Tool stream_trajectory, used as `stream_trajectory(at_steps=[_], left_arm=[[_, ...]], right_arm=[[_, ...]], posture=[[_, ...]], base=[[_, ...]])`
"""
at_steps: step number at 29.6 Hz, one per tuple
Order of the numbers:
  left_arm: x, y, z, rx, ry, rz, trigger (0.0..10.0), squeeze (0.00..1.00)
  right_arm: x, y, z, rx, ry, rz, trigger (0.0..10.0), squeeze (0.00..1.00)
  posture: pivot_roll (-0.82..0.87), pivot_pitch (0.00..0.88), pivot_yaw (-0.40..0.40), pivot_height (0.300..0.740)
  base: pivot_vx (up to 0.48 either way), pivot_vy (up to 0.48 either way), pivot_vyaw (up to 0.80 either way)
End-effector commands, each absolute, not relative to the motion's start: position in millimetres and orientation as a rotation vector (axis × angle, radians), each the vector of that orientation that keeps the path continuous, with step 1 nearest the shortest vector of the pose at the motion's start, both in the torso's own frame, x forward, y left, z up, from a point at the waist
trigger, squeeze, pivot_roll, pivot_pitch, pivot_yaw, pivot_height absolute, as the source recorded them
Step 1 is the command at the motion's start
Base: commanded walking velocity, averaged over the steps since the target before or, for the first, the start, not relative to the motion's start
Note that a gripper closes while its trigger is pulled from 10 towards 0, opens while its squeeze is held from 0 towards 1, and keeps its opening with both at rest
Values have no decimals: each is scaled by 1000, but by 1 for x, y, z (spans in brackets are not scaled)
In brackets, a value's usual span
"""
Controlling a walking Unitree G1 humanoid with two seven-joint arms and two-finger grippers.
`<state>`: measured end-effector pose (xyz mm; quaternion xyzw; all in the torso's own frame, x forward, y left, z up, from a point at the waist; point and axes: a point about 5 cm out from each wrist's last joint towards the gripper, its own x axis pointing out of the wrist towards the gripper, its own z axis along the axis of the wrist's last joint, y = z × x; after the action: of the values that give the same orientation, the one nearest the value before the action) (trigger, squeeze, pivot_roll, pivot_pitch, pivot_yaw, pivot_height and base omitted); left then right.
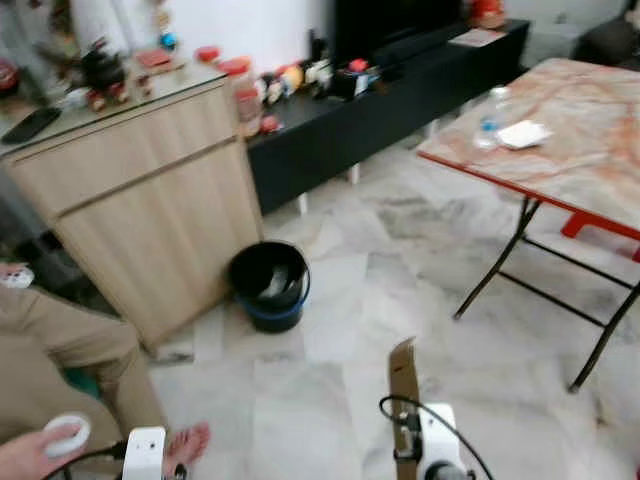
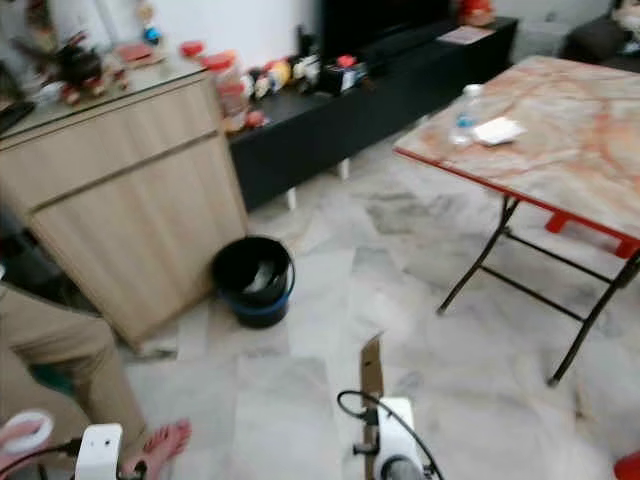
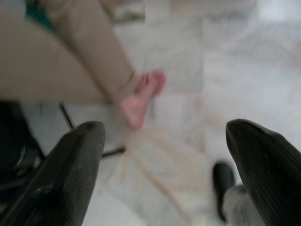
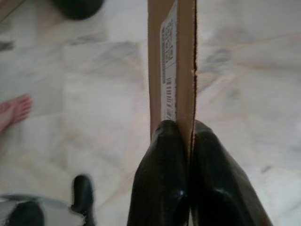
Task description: Picking trash to rubbish bin
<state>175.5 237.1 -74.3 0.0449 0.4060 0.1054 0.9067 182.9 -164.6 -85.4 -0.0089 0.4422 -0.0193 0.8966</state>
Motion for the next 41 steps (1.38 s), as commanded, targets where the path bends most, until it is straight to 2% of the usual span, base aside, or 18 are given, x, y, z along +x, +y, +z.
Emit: stream_trajectory(at_steps=[1, 5, 14, 26, 41], left_arm=[[172, 246, -74, 105, 844, 243, 10000, 0], [173, 246, -73, 101, 840, 248, 10000, 0], [176, 247, -72, 96, 834, 255, 10000, 0], [178, 242, -72, 72, 827, 268, 10000, 0], [201, 226, -64, 17, 769, 276, 10000, 0]], right_arm=[[188, -164, -83, -12, 900, -44, 10000, 0], [189, -164, -83, -53, 906, -26, 10000, 0], [190, -166, -82, -42, 901, -38, 10000, 0], [196, -166, -78, -17, 873, -27, 10000, 0], [223, -174, -63, -87, 811, 22, 10000, 0]], posture=[[110, 18, 95, 740], [115, 21, 91, 740], [125, 33, 88, 740], [118, 40, 54, 740], [86, 9, 0, 740]], base=[[450, 0, 0], [460, 0, 0], [462, 0, 781], [467, 0, 0], [469, 0, 0]])
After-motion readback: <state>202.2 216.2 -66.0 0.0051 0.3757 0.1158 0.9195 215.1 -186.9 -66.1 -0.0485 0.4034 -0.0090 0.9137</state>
